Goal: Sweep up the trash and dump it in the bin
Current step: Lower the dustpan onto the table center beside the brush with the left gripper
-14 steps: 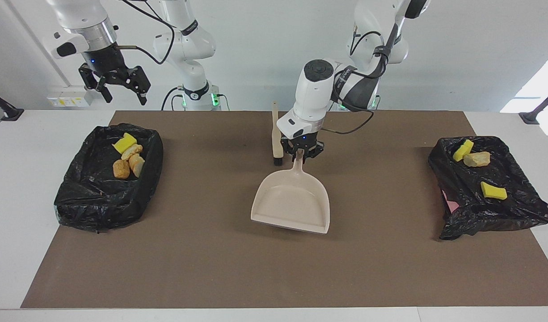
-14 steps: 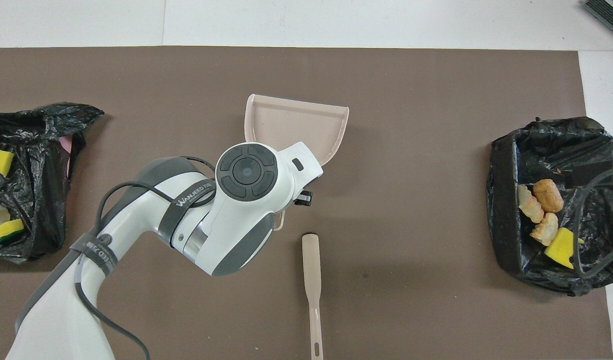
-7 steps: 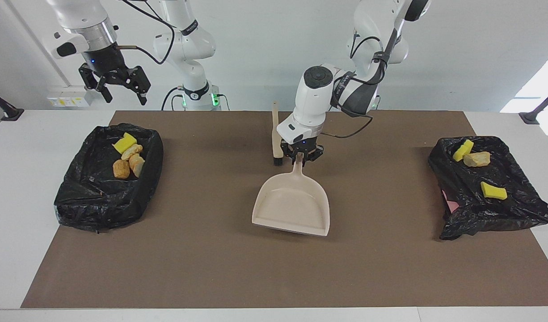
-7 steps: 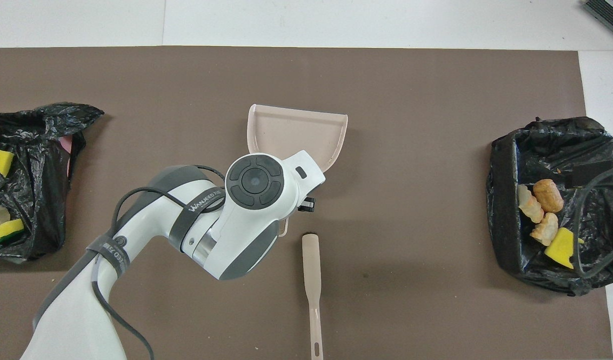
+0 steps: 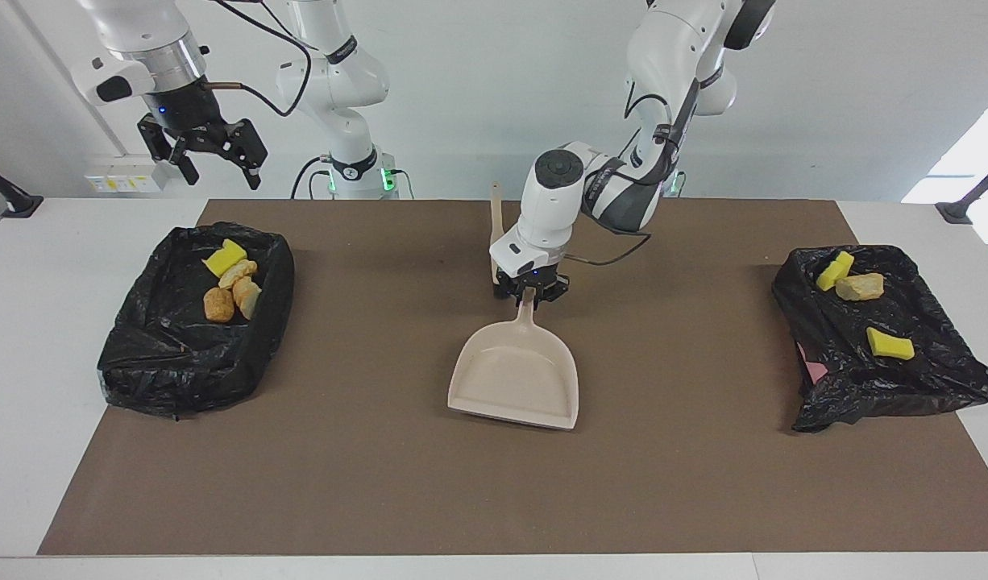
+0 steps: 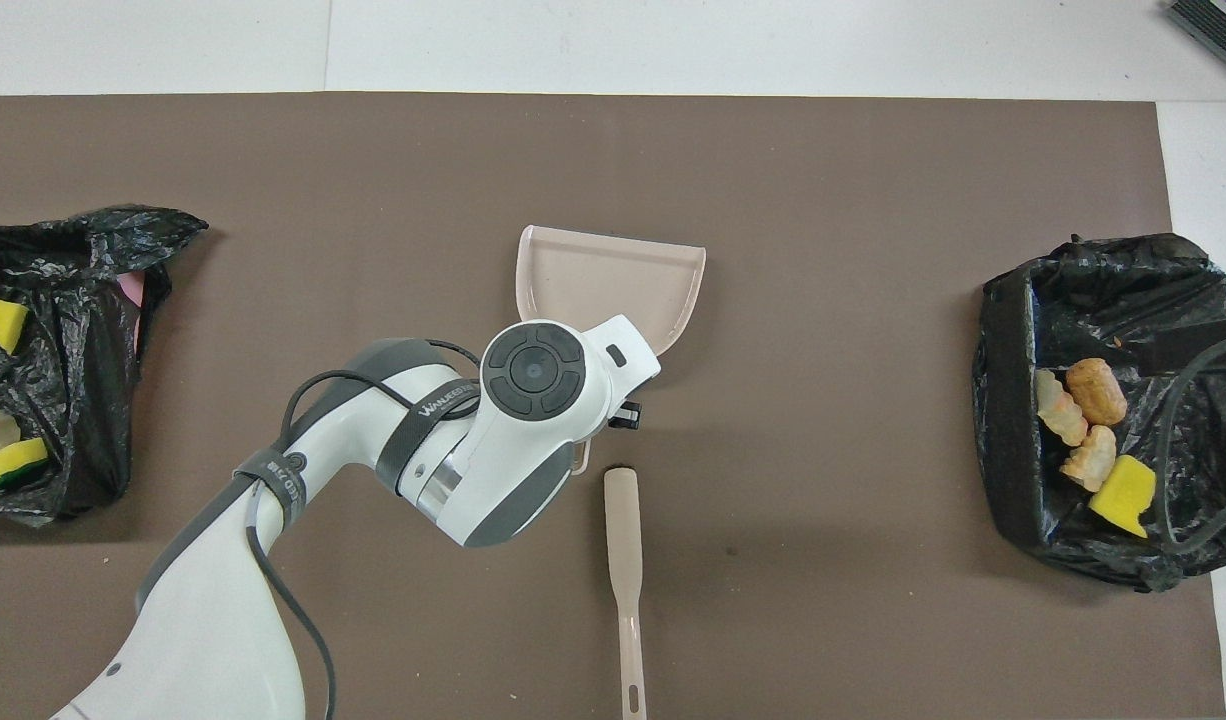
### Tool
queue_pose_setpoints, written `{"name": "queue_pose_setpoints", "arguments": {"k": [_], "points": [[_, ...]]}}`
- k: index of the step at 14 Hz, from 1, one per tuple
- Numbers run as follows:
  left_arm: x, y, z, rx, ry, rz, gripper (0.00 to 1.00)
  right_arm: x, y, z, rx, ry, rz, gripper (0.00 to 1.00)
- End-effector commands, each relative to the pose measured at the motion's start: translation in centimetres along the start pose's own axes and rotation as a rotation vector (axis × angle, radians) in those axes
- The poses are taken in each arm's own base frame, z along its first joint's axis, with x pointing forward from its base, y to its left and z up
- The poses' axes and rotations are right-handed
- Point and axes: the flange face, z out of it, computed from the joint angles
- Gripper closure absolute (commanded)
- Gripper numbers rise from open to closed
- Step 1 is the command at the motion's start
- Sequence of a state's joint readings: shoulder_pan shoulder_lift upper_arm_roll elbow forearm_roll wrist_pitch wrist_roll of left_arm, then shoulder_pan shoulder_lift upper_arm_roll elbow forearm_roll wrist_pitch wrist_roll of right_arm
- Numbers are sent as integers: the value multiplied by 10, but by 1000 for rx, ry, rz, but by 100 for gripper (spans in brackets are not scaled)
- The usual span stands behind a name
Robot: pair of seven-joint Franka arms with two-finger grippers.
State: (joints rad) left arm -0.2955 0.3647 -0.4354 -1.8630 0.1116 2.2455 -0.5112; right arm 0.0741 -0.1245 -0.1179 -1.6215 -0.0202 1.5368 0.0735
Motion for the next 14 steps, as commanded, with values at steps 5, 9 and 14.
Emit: {"name": "queue_pose_setpoints", "arguments": {"k": [5, 9, 14], "points": [[6, 0, 5, 1, 37, -12, 0, -6, 1, -2, 8, 3, -18, 0], [5, -2, -14, 17, 44, -12, 0, -6, 0, -2, 8, 3, -20, 0], [5, -21, -53, 54, 48, -35, 0, -6, 1, -2, 8, 3, -18, 0]]}}
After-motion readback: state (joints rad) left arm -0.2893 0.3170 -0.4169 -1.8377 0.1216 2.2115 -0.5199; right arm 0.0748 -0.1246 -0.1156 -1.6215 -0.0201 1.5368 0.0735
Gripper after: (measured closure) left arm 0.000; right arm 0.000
